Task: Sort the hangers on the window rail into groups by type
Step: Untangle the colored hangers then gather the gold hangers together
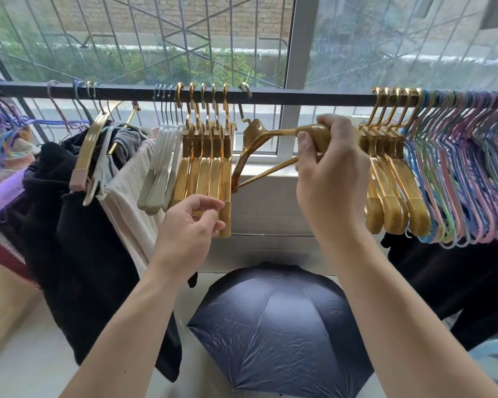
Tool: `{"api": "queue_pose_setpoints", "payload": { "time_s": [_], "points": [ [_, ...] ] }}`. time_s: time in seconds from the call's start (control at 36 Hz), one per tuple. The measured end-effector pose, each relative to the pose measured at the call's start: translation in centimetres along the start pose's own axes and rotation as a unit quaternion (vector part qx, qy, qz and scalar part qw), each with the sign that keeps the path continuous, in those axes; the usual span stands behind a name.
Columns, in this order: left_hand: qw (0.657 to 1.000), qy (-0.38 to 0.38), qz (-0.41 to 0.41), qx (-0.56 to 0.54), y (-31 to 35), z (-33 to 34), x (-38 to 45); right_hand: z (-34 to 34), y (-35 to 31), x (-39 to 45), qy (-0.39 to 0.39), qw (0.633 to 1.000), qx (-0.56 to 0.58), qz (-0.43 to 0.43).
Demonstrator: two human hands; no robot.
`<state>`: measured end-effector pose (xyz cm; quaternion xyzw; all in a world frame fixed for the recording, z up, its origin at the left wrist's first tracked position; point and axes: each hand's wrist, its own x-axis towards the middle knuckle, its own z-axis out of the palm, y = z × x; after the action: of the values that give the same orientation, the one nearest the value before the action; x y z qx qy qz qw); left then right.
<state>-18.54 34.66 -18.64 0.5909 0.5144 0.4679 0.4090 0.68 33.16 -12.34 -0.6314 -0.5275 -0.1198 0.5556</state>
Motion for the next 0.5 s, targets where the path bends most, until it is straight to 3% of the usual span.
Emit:
{"api": "queue_pose_setpoints", "payload": {
  "time_s": [0.33, 0.5],
  "points": [
    [1.0, -0.025, 0.014, 0.01, 0.4, 0.7, -0.8, 1.5, 0.6, 5.6, -0.049, 0.998, -0.044, 0.013],
    [0.991, -0.123, -0.006, 0.049, -1.4, 2.4, -2.0, 1.5, 3.9, 2.7, -0.105, 0.991, -0.072, 0.041]
  ]
}}
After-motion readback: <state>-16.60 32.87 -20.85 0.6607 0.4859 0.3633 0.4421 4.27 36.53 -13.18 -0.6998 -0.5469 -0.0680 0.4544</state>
